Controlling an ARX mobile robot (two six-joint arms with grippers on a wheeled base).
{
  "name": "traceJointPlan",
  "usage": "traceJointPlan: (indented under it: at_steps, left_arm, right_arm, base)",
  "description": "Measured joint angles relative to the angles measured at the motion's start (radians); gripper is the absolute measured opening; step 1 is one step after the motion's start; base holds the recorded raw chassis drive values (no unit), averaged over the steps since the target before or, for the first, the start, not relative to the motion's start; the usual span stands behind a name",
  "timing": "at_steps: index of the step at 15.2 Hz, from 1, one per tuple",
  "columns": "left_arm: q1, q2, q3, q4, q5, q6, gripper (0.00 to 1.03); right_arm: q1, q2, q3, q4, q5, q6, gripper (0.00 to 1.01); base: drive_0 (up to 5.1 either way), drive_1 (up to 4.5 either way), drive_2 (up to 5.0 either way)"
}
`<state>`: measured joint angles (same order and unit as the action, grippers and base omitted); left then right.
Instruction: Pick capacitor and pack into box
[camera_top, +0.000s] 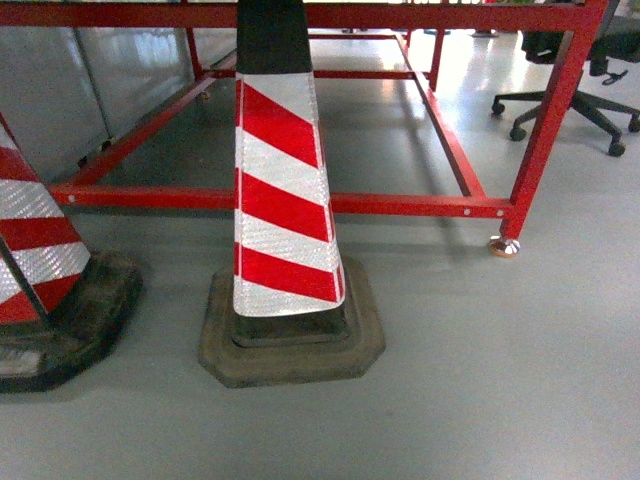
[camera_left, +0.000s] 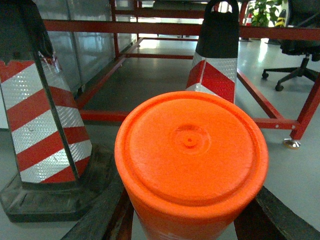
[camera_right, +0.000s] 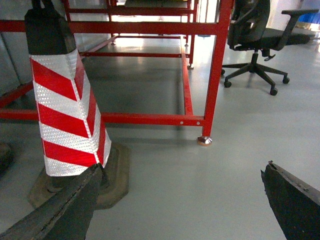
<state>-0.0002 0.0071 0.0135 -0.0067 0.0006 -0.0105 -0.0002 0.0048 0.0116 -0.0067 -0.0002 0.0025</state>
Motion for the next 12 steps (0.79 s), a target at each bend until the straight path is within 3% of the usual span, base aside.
traceJointPlan:
  at_steps: [12]
  left_arm:
    - [0.000, 0.000, 0.000, -0.001, -0.001, 0.000, 0.44]
  right_arm:
    - [0.000, 0.000, 0.000, 0.002, -0.001, -0.002, 0.98]
  base:
    - [0.0, 0.00, 0.0]
